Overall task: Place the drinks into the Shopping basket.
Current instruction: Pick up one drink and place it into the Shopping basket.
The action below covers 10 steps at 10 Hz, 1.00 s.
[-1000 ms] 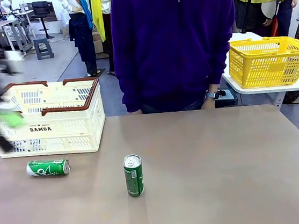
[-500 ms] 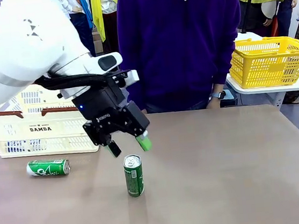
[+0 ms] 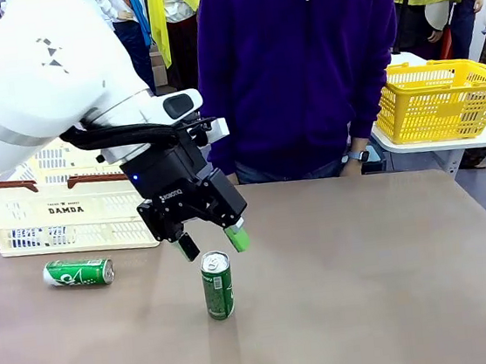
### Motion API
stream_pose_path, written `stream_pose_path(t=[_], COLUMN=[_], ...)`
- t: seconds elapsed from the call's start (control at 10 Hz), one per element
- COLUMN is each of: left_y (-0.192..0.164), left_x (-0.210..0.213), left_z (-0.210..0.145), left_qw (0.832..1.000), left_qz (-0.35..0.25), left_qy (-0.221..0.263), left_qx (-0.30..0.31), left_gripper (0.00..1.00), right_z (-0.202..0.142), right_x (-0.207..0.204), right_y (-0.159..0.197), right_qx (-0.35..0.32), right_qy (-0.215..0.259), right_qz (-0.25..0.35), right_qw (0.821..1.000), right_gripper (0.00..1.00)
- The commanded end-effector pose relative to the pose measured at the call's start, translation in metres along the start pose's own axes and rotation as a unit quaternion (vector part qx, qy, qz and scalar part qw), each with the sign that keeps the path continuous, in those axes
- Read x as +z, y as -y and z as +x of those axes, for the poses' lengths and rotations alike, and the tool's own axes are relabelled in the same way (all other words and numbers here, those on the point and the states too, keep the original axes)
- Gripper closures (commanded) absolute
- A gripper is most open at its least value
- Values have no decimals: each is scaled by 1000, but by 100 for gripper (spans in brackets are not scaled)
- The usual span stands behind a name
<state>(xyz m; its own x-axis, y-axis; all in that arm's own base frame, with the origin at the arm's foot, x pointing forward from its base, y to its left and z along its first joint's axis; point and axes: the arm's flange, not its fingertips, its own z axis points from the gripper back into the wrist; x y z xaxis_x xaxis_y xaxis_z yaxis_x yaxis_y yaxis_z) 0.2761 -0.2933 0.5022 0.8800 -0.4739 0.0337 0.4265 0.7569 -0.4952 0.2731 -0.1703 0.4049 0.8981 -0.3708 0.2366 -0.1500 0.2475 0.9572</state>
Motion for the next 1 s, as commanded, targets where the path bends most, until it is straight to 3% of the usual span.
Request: stream_pose_path(t=[0.0, 0.2, 0.5, 0.9], left_y=[13, 18, 5, -25], left_x=[-25, -49, -68, -83], left_z=[19, 23, 31, 51], left_qw=[988, 957, 932, 939], left_qz=[109, 213, 266, 252], left_qy=[66, 123, 137, 116], left_qx=[85, 153, 205, 205], left_gripper=[0, 0, 0, 0], right_z=[3, 3, 3, 3], right_x=[-1, -1, -1, -1], right_y=[-5, -5, -5, -5], right_qx=[-8, -8, -8, -8], right_qy=[8, 8, 8, 8], right_qz=[10, 10, 10, 10], right_qw=[1000, 1000, 1000, 1000], right_gripper=[0, 0, 0, 0])
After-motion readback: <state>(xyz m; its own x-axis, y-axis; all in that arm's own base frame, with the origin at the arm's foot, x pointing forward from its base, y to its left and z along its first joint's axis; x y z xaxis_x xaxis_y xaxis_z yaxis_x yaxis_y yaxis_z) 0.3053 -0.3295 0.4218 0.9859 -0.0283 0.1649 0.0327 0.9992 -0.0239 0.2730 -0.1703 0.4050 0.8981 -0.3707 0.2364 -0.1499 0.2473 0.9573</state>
